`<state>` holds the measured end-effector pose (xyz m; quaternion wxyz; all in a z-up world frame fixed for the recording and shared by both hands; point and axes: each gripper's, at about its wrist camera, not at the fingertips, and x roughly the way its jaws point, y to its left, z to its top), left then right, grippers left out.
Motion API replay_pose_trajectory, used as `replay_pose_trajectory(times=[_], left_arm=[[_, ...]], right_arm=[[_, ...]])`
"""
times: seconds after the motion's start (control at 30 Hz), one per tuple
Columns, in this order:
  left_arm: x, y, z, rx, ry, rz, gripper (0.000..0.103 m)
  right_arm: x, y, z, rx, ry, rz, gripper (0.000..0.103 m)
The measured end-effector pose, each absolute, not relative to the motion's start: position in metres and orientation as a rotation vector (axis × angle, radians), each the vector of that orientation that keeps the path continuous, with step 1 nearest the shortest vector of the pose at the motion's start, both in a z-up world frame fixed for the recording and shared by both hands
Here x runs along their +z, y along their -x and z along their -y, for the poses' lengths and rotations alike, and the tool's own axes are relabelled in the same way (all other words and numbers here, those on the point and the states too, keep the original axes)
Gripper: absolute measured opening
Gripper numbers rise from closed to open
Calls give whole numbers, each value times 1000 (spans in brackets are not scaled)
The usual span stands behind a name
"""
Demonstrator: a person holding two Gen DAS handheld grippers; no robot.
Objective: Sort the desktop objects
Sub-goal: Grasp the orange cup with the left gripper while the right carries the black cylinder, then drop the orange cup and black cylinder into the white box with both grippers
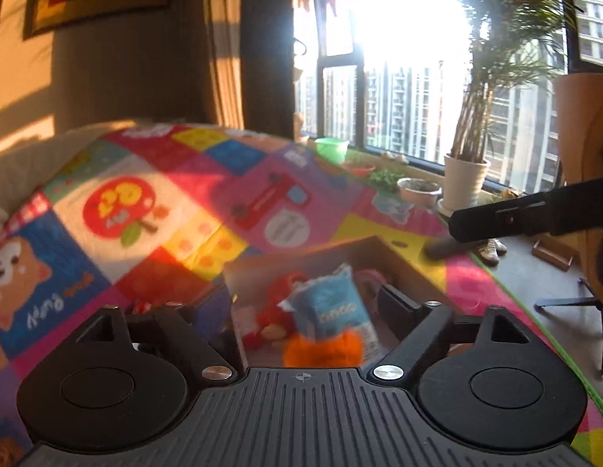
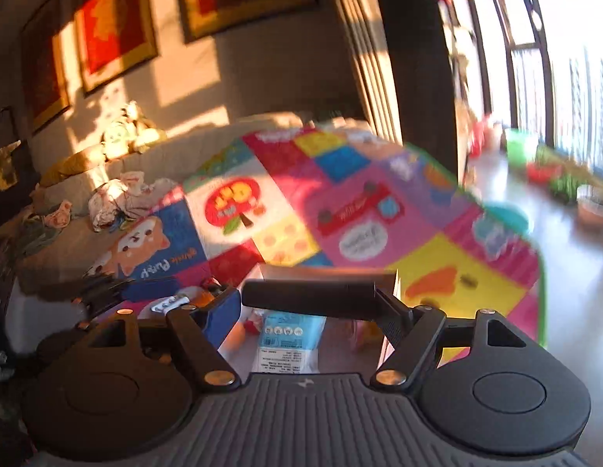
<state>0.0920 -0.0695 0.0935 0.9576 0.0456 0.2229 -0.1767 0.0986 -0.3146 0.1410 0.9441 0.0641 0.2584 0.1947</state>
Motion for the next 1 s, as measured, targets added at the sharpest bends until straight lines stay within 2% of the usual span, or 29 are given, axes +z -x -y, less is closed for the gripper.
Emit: replay_pose_trajectory(times=[0.07, 0.37, 0.47, 0.83, 1.0], left_arm=[[83, -85, 52, -355, -76, -477, 95], [23, -87, 36, -404, 32, -625, 95], [25, -85, 41, -445, 72, -628, 95], [35, -39, 36, -465, 58, -593, 97], [33, -22, -5, -187, 13, -555, 99]], right_arm=[[130, -107, 318, 399, -159, -554, 75], [70, -150, 320, 330, -275, -746, 80], [55, -157, 314, 333, -298, -801, 87], [65, -142, 287, 351, -60, -811, 91], [111, -134, 240, 403, 101, -653, 94]])
